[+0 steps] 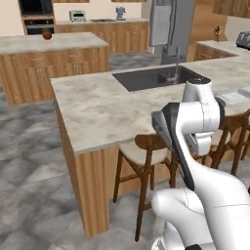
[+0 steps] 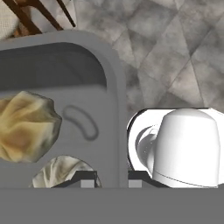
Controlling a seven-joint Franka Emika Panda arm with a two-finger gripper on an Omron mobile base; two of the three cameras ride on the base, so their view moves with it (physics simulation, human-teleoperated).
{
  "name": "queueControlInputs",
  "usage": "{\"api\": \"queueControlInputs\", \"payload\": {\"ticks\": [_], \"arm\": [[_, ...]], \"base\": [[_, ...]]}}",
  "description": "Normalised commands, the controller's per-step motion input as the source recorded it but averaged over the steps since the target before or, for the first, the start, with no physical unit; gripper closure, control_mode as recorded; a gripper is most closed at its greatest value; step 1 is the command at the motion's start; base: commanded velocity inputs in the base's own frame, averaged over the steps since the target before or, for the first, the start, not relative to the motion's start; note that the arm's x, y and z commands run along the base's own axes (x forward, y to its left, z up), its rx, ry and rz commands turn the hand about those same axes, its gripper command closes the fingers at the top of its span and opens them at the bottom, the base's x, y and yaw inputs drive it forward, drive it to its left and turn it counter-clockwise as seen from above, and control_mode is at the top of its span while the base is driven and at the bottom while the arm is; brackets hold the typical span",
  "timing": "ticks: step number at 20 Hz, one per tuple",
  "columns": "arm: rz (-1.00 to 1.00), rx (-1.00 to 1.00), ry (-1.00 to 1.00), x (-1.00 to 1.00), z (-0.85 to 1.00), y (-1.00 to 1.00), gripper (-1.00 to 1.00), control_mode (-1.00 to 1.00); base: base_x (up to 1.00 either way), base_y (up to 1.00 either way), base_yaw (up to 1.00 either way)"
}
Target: Place two dumplings into each of the tupperware containers and then place the containers in the fridge.
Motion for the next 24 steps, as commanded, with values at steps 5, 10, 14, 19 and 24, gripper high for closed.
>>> {"api": "queueControlInputs", "payload": {"ticks": [5,10,14,19,24], "arm": [[0.00,0.00,0.00,0.00,0.00,0.00,1.00,1.00],[0.00,0.00,0.00,0.00,0.00,0.00,1.00,1.00],[0.00,0.00,0.00,0.00,0.00,0.00,1.00,1.00],[0.00,0.00,0.00,0.00,0.00,0.00,1.00,1.00],[0.00,0.00,0.00,0.00,0.00,0.00,1.00,1.00]], "base": [[-0.41,1.00,0.33],[-0.24,1.00,0.26],[0.80,1.00,0.04],[0.55,1.00,0.01],[0.30,1.00,0.02]]}}
